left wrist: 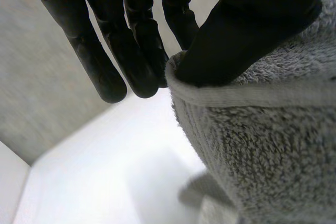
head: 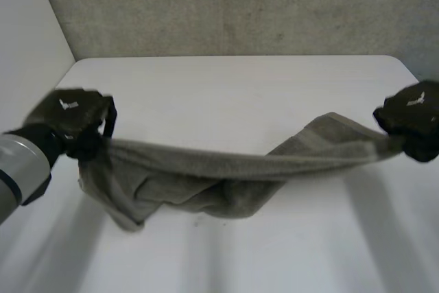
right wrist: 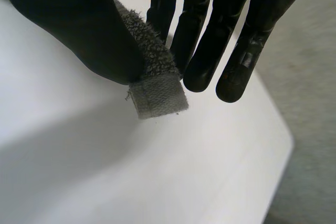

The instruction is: Fold the towel.

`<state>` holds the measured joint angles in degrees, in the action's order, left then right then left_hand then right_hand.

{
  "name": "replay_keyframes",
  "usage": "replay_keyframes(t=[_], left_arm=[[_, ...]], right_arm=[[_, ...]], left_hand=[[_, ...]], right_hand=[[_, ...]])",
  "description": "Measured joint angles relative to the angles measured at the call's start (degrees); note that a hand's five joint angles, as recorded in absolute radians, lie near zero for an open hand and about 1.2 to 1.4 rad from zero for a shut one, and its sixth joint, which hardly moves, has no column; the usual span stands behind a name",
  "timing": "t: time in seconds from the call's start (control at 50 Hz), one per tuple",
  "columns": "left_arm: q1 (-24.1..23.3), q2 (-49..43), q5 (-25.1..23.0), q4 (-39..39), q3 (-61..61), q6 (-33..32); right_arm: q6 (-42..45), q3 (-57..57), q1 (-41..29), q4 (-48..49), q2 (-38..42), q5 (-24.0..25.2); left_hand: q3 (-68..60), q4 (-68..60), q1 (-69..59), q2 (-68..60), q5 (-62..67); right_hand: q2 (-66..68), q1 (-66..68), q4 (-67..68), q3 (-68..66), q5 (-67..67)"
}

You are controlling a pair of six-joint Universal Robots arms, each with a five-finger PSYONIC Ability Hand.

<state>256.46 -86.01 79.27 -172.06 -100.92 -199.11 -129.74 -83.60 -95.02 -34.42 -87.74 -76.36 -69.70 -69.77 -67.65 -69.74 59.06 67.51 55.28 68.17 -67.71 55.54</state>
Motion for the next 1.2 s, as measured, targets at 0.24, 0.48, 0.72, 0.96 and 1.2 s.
replay_keyframes(t=[0.24, 0.48, 0.72, 0.96, 1.2], left_arm=[[-0.2, -19.8, 0.4, 0.7, 8.4, -9.8], [-2.2, -30.6, 1.7, -7.5, 46.2, -9.4], [-3.3, -24.8, 6.4, -29.7, 50.7, 2.9], [-2.6, -23.3, 6.6, -31.2, 24.3, 6.2], [-2.6, -25.7, 6.4, -36.8, 1.2, 3.1]], right_arm=[[1.8, 6.1, -6.4, 0.1, 17.3, -5.6], [-7.3, 41.8, -11.6, 21.2, 29.5, -14.0], [-14.1, 36.9, -11.5, 50.1, 22.3, -12.3], [-16.0, 14.8, -11.0, 49.9, 19.4, -5.2], [-15.7, -4.8, -10.1, 46.8, 19.6, 1.9]], left_hand=[[0.0, 0.0, 0.0, 0.0, 0.0], [0.0, 0.0, 0.0, 0.0, 0.0], [0.0, 0.0, 0.0, 0.0, 0.0], [0.0, 0.0, 0.0, 0.0, 0.0], [0.0, 0.0, 0.0, 0.0, 0.0]], right_hand=[[0.0, 0.0, 0.0, 0.0, 0.1], [0.0, 0.0, 0.0, 0.0, 0.1], [0.0, 0.0, 0.0, -0.2, 0.6], [0.0, 0.0, 0.1, -0.2, 0.6], [0.0, 0.0, 0.3, -0.2, 0.6]])
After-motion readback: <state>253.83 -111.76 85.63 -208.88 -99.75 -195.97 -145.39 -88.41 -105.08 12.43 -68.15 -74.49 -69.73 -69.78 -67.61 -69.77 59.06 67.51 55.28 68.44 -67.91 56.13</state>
